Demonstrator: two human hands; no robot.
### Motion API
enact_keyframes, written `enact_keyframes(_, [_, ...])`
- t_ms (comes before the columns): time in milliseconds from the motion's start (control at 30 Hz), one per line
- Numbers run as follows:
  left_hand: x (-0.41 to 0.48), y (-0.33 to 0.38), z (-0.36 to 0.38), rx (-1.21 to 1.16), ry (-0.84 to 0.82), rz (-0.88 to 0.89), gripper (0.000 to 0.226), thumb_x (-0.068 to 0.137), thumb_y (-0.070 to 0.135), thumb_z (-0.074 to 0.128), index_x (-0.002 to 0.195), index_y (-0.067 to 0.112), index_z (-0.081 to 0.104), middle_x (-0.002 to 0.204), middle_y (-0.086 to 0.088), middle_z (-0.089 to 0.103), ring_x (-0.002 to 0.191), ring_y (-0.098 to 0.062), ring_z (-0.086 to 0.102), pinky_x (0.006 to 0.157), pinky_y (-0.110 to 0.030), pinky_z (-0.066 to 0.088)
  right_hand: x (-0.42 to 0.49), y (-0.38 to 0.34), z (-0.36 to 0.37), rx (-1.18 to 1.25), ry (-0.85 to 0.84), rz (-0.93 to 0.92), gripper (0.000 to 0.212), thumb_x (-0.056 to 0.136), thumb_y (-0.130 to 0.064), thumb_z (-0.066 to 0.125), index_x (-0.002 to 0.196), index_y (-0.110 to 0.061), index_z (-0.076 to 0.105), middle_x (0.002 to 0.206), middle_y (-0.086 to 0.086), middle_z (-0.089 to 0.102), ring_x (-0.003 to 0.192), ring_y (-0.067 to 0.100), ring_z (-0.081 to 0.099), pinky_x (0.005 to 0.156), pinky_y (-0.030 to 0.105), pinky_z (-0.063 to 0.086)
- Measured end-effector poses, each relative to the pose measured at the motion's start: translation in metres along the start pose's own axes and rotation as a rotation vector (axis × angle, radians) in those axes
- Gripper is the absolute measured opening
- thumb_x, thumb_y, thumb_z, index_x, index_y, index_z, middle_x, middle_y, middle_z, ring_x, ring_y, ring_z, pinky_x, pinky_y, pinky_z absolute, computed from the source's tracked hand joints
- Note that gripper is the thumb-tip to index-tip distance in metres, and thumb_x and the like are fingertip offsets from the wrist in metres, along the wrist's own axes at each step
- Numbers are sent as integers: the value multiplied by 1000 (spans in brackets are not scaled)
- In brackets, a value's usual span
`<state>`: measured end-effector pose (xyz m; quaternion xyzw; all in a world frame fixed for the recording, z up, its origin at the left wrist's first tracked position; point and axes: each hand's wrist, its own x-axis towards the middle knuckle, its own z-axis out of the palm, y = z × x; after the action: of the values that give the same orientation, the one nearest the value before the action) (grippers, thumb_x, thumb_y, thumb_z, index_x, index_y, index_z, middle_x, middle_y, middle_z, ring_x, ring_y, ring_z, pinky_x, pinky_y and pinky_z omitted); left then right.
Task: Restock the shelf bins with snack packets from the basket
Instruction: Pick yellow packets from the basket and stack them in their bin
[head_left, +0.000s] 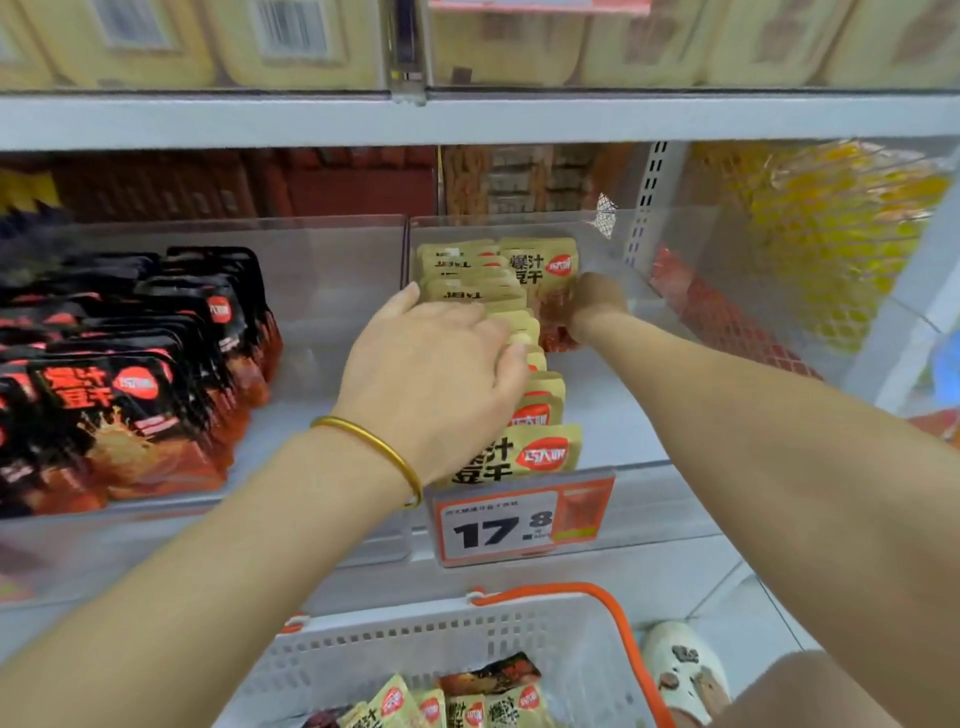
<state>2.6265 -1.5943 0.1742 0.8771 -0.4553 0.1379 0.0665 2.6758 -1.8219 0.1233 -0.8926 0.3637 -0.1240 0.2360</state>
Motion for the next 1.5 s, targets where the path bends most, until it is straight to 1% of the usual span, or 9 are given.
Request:
enact_keyframes(134, [2,-2,3,-23,21,7,65,85,44,9,121,26,60,128,6,57,126,-11,44,113,-33,16,-3,0,-12,99,-122,32,33,86,-13,68,66,-10,43,92,13,65,98,31,65,87,39,54])
enact_keyframes(467, [-96,1,-6,-357,513,155,30,90,22,43,103,10,67,106,-1,66,100,-28,59,82,-47,41,-195,-8,-126,208,-202,-339,16,85,-7,67,74,0,57,61,15,67,54,22,68,57,31,60])
enact_keyframes(734, [-188,-1,99,-245,-90,214,27,82,22,42,92,16,66,90,2,65,85,-26,58,69,-36,42,-253,43,73,-587,-1064,-402,20,91,-12,58,73,-2,60,50,1,59,50,16,58,60,27,54])
enact_keyframes(868, [-201,-5,125,-201,-280,188,28,78,22,39,86,16,66,79,2,64,77,-25,60,63,-36,51,-261,103,170,-931,-1112,-480,34,89,-15,64,66,-10,39,78,6,56,75,24,57,77,33,48])
enact_keyframes(901, [-202,-7,128,-187,-308,168,26,78,21,42,85,17,66,79,2,64,77,-25,60,63,-36,50,-261,118,183,-931,-1097,-474,22,86,-14,67,81,-6,47,100,10,58,92,27,59,83,35,49])
enact_keyframes(1001, [-208,-14,135,-194,-359,124,23,78,21,46,86,16,67,81,1,66,80,-24,60,67,-37,52,-265,156,213,-970,-1076,-533,68,79,-5,72,136,-14,36,143,17,31,120,35,48,91,44,48])
enact_keyframes(1202, [-206,-18,136,-208,-371,109,33,78,23,36,81,15,68,78,0,65,77,-23,61,66,-38,55,-265,167,224,-1033,-991,-617,52,84,2,61,131,-11,45,132,11,43,117,30,47,88,41,46])
enact_keyframes(1369, [-202,-9,136,-254,-503,45,33,97,26,35,120,20,57,118,4,57,115,-17,47,97,-33,40,-246,128,194,-1085,-1097,-635,13,87,4,53,94,-6,59,82,2,52,78,20,50,64,27,44])
enact_keyframes(1502, [-201,-2,139,-324,-652,-35,37,96,37,44,130,23,49,129,3,53,122,-17,44,100,-34,39,-246,73,149,-991,-1137,-734,16,88,-16,65,102,-10,61,93,1,57,84,22,51,59,26,37])
